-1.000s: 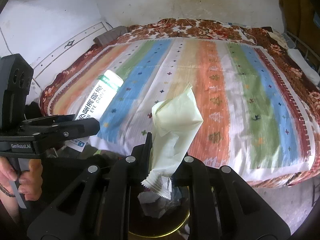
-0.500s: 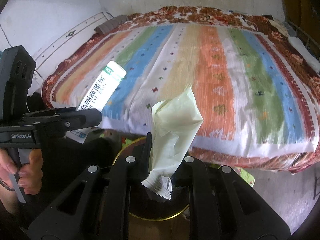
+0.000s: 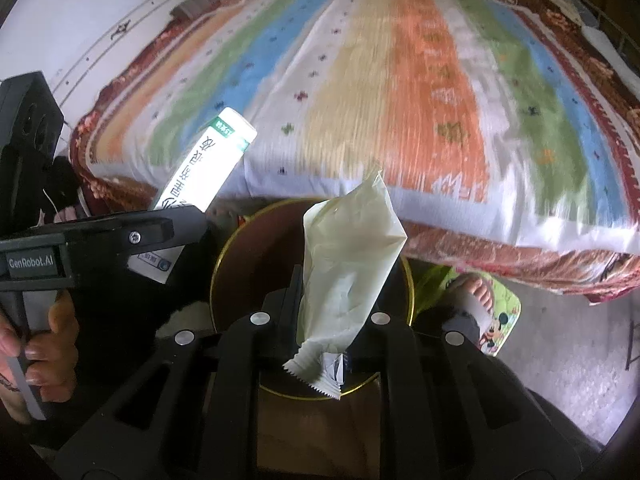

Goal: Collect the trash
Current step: 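Carry the box and wrapper over the gold-rimmed bin with both tools, then open both tools to drop the box and wrapper into the bin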

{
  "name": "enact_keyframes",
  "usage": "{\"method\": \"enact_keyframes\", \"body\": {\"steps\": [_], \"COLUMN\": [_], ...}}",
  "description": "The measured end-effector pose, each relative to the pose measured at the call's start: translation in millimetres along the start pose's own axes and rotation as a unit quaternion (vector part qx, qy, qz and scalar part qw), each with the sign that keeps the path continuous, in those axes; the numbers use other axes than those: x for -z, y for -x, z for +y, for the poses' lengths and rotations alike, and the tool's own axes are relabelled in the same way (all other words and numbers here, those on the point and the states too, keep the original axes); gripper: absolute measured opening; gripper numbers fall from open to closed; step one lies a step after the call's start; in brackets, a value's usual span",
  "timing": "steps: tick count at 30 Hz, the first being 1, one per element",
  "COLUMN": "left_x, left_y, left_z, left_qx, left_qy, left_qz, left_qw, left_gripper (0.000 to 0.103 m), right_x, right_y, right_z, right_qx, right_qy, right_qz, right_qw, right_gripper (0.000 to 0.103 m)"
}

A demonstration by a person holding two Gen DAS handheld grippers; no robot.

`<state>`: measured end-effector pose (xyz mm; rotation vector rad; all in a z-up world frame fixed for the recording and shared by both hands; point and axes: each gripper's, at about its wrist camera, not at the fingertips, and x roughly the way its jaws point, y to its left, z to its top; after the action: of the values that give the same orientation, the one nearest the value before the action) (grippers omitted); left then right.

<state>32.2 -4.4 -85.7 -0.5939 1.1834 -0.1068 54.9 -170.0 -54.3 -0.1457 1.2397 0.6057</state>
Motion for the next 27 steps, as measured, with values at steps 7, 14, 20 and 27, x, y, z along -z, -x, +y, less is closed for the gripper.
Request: {"method": "enact_keyframes", "body": {"steps": [7, 14, 20, 27], "left_x": [1, 2, -2, -5], "left_y": [-18, -31, -32, -22], "left_z": [13, 24, 25, 20], "left_qx": [0.009, 0.013, 0.026, -0.001], "left_qy": [0.047, 0.084, 0.101, 0.073], "left_qz": [0.038, 0.060, 0.050, 0.028], "left_qw": [0.9981, 0.9945, 0.9933, 0.9970], "left_gripper": [0.075, 0.075, 0.094, 0.094], "right_x": [-1, -1, -3, -1], "right_y": [-20, -29, -28, -19], "right_z": [0, -4, -5, -1], "right_qx": [-0.004, -0.013, -0.016, -0.002], "right_qy": [-0.017, -0.034, -0.036, -0.020], "right_qz": [0.037, 0.055, 0.052, 0.036], "right_qw": [0.999, 0.998, 0.998, 0.999], "right_gripper": [0.016, 0.018, 0.046, 0.053]}}
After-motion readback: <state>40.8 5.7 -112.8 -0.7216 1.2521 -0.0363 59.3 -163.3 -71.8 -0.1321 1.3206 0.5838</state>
